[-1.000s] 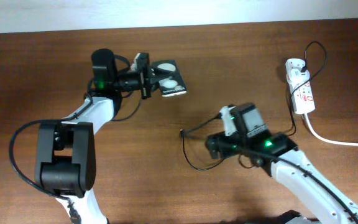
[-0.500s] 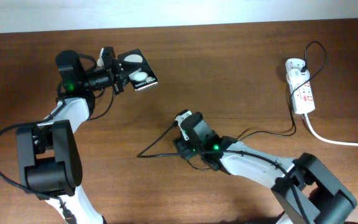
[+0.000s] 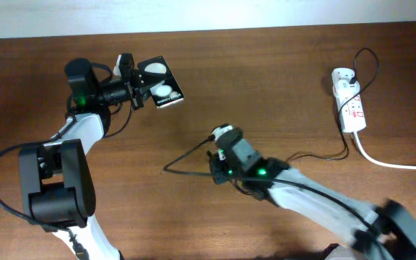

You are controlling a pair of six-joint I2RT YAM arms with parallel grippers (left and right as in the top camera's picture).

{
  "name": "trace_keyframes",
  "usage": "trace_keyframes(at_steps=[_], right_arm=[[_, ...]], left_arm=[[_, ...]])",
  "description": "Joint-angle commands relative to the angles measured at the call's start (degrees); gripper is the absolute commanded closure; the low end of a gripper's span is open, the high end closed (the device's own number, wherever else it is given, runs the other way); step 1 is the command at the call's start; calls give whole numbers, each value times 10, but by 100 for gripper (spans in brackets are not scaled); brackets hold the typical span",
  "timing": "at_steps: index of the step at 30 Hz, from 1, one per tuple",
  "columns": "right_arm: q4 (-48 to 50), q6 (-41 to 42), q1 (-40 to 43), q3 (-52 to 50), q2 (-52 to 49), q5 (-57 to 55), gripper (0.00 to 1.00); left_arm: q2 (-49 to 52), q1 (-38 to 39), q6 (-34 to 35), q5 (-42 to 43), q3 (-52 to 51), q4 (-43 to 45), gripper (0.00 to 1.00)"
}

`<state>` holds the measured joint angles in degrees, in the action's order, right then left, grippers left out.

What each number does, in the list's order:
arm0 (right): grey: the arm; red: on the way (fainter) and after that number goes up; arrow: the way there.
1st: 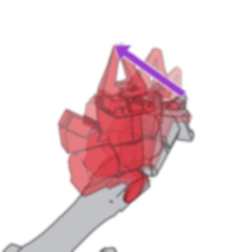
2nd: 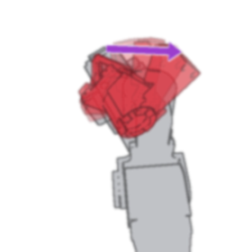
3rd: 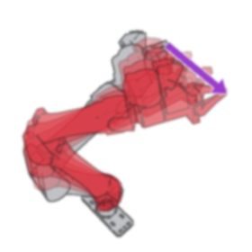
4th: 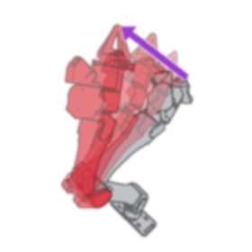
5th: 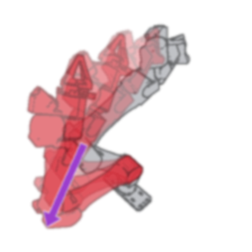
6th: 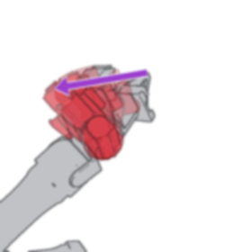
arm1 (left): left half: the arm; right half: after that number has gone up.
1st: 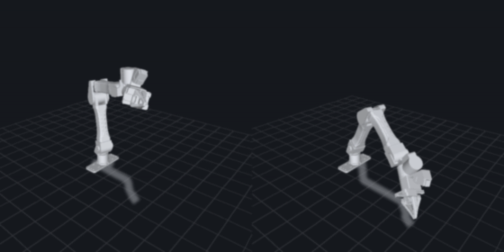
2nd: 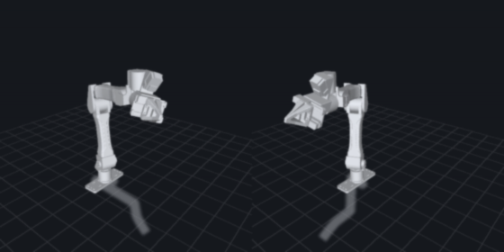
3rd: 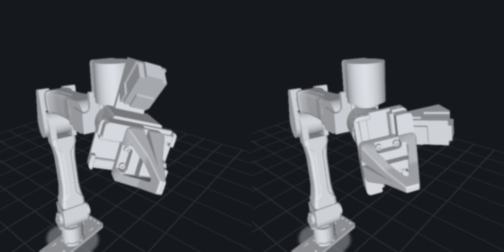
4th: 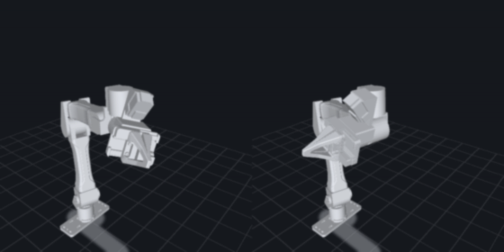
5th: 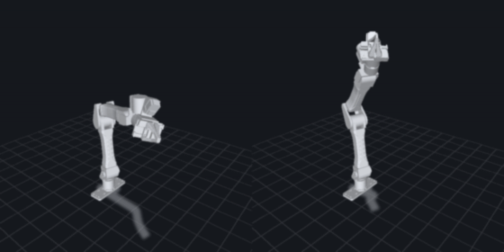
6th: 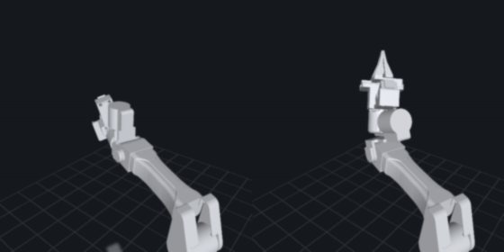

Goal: Plug charger to phone and switch on socket
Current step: 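Carry the connector with the right gripper to the phone's bottom port, then push the connector into the phone port held by the left gripper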

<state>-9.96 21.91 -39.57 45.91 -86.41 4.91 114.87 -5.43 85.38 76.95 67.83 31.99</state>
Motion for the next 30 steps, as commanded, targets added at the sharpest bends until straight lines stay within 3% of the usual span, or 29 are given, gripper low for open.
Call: trace_keyframes(at_steps=[1,7,11,15,30], right_arm=[[-12,41,77,1,73,149,96],[-31,112,142,0,76,262,96],[7,112,142,0,76,239,96],[68,112,142,0,76,215,96],[179,112,142,0,26,199,96]], left_arm=[[-1,0,-48,16,8,3,100],[-1,70,-92,-39,7,2,100],[-1,120,-116,-138,7,-47,100],[-1,120,-130,-168,7,-61,100],[-1,120,-152,-168,7,-59,100]])
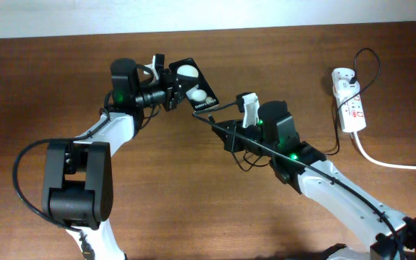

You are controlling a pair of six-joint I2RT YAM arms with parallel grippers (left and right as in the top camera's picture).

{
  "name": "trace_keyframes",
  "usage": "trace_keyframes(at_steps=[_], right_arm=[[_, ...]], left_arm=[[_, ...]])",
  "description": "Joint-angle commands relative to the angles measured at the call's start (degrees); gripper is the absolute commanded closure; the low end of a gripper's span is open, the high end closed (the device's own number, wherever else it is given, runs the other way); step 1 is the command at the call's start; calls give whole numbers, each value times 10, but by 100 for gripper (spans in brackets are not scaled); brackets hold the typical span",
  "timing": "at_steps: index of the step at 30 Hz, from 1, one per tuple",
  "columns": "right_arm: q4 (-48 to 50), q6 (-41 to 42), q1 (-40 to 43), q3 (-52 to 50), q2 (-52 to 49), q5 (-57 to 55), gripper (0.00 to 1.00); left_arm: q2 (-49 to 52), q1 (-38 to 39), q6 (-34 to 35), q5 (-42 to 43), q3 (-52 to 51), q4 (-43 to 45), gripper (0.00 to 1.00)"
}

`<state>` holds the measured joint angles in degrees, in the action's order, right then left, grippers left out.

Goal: Plug charger to phone and switch on socket
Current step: 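Push the connector into the phone port held by the left gripper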

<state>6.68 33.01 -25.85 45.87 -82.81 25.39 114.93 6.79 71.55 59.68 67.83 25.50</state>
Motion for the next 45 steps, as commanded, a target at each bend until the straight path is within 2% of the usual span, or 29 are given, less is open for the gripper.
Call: trace_keyframes(at_steps=[1,12,30,45], right_arm=[[16,1,4,0,-10,-6,96],[69,5,5,0,-53,-21,96],[78,5,30,0,-53,55,96],[77,5,30,0,-53,55,96]], left_arm=[[-2,-2,-14,4,7,5,100],[-2,-2,-14,4,7,5,100],[-2,-2,-31,-10,7,5,100],[-2,-2,-31,-10,7,5,100]])
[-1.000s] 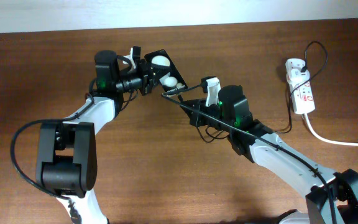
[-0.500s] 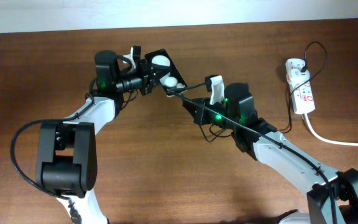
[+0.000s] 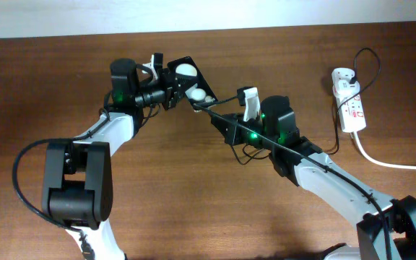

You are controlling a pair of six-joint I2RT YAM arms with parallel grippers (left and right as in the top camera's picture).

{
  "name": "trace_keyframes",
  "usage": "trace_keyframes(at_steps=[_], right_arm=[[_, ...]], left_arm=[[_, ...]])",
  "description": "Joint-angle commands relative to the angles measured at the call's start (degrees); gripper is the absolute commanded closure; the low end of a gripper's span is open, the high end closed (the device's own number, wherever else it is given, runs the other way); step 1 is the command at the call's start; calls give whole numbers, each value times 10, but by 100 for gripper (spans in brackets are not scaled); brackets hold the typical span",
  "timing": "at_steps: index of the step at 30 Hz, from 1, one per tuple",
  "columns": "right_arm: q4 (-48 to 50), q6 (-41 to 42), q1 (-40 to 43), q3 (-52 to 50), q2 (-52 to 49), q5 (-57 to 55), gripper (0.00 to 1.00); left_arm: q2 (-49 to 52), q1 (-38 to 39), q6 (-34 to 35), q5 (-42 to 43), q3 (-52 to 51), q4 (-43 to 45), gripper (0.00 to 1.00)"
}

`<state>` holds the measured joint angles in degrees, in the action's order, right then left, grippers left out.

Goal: Plug charger to phone and switch on socket
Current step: 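Push the connector into the phone port held by the left gripper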

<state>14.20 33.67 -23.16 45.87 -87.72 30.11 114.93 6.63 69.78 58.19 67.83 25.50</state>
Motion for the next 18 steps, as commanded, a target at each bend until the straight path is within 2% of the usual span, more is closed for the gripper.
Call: trace_keyframes(at_steps=[1,18], right_arm=[[0,-1,3,0,-4,8,96],[2,-1,3,0,-4,-7,96]], left_arm=[[-2,0,-13,4,7,5,100],[-2,2,-13,5,7,6,100]])
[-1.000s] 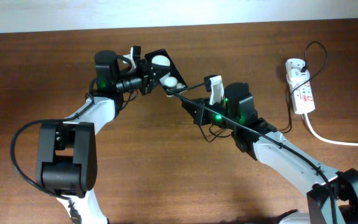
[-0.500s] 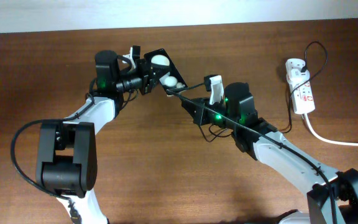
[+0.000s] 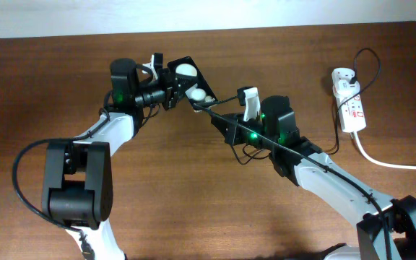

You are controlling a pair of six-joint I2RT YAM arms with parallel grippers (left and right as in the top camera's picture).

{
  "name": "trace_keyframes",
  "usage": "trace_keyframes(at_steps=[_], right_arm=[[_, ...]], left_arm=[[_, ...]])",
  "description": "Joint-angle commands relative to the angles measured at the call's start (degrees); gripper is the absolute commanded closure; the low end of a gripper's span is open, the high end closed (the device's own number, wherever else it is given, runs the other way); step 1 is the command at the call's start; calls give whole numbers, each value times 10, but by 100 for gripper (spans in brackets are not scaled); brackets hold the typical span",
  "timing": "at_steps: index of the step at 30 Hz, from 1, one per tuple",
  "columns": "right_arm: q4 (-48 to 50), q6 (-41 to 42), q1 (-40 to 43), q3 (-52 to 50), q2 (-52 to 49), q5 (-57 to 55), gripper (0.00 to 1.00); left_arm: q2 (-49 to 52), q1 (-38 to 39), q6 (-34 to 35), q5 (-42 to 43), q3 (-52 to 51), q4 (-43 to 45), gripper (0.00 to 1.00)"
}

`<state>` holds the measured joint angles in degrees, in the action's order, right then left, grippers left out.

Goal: Plug charger to phone and switch on socket
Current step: 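Push the connector into the phone port held by the left gripper, then lower the phone onto the table with the left gripper and release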

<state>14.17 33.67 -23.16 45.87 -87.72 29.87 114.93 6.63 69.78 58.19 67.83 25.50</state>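
Observation:
In the overhead view my left gripper (image 3: 170, 87) is shut on the black phone (image 3: 190, 83), held off the table and tilted, its back with pale round marks facing up. My right gripper (image 3: 219, 119) is shut on the black charger cable (image 3: 211, 110) just right of the phone. The cable's plug tip meets the phone's lower right edge; whether it sits in the port cannot be told. The white socket strip (image 3: 350, 100) lies at the far right, its switch too small to read.
The black cable runs under my right arm across the brown table (image 3: 193, 202) to the socket strip, looping behind it. A white mains lead (image 3: 396, 165) leaves the strip toward the right edge. The left arm's base stands at the lower left.
First my left gripper held the phone at the upper left while my right gripper was low at mid-table on the cable. A second later both had come together at the upper middle, cable end near the phone. Since then the plug tip has stayed against the phone's edge.

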Motion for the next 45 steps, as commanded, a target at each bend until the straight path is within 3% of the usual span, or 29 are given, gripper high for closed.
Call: trace_keyframes(at_steps=[1,33,39,45], right_arm=[[2,-1,3,0,-4,-3,96],[-2,13,3,0,-4,-51,96],[-2,13,3,0,-4,-53,96],[3,13,3,1,-9,-59,96]], left_arm=[[-2,2,-13,5,7,6,100],[-2,32,-26,11,7,8,100],[-2,35,-92,56,7,8,100],[-2,35,-108,100,7,8,100]])
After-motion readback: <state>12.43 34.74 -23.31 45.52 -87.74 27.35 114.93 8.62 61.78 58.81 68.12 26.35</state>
